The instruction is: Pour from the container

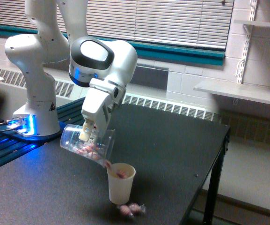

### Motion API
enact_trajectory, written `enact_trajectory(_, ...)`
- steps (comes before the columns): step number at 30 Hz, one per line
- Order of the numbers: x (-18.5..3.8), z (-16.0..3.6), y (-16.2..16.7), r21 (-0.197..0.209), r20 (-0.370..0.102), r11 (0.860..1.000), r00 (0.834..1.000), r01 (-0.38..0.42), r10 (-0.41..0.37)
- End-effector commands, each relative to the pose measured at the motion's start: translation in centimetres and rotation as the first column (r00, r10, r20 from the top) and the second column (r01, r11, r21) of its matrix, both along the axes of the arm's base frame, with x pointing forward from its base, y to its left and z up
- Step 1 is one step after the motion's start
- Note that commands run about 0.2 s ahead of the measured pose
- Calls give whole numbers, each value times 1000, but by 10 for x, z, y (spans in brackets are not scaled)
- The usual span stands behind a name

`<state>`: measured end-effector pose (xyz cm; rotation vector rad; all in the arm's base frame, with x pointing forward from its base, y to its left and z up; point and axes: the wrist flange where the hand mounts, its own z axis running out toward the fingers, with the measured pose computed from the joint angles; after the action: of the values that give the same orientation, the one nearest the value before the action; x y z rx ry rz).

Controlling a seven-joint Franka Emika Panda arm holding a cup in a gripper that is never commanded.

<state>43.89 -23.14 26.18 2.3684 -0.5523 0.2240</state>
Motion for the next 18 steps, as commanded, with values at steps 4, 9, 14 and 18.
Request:
enact_trajectory(4,1,7,9,-39,-12,999,1000,-18,18)
enact_trajectory(9,0,9,13,-47,-15,999,1000,-25,24)
enact_trajectory(14,1,11,17,-51,-16,998,999,-33,32)
enact_trajectory(18,1,12,20,-52,-17,998,999,-40,40)
